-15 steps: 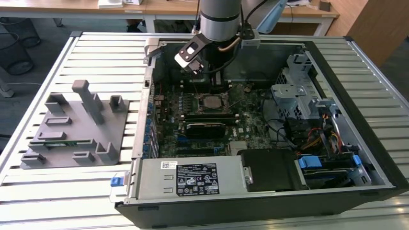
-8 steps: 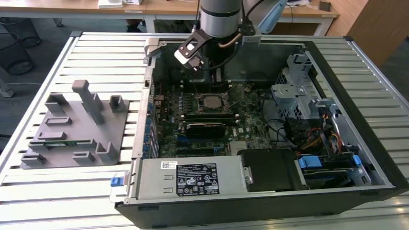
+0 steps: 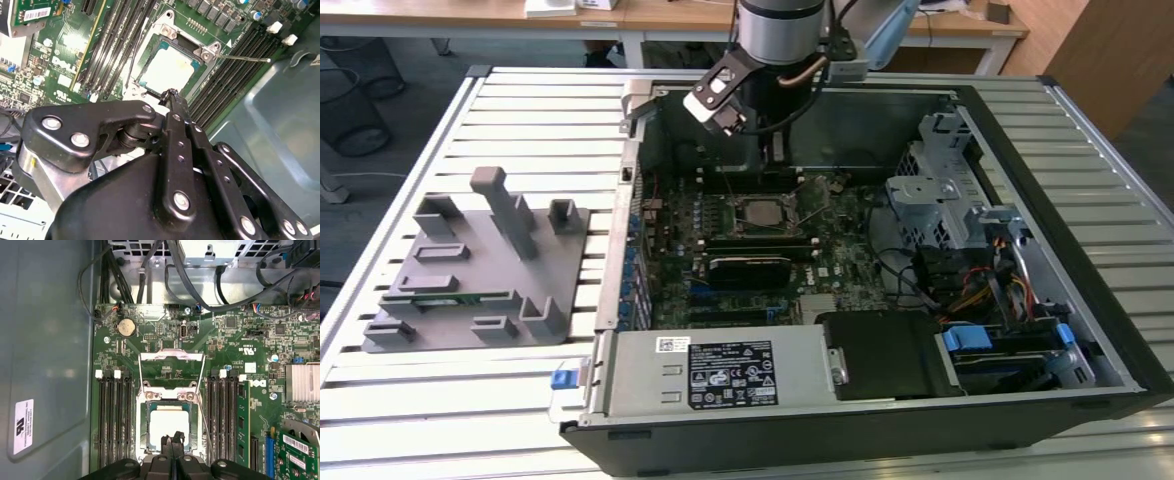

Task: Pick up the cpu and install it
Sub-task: 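Close the cpu cover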

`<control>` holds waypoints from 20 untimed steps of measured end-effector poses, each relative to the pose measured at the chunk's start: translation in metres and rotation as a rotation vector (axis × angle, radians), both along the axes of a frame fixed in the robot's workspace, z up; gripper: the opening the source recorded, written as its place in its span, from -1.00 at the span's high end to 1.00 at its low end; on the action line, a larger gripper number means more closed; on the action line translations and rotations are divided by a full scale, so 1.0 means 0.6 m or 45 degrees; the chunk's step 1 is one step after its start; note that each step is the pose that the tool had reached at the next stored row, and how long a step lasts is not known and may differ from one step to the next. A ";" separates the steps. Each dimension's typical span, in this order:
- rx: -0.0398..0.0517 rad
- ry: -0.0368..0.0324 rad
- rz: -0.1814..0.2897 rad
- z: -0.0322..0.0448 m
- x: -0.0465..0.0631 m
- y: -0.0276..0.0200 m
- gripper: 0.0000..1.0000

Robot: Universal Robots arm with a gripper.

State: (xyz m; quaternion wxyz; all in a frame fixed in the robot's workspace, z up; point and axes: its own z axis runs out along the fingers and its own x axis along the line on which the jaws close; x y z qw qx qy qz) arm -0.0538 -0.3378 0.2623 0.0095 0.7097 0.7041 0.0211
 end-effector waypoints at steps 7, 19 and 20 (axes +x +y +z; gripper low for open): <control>0.000 0.0007 0.000 0.000 0.001 -0.0147 0.79; 0.006 0.0266 0.000 0.004 0.014 -0.0163 0.79; 0.006 0.0266 0.000 0.007 0.014 -0.0163 0.79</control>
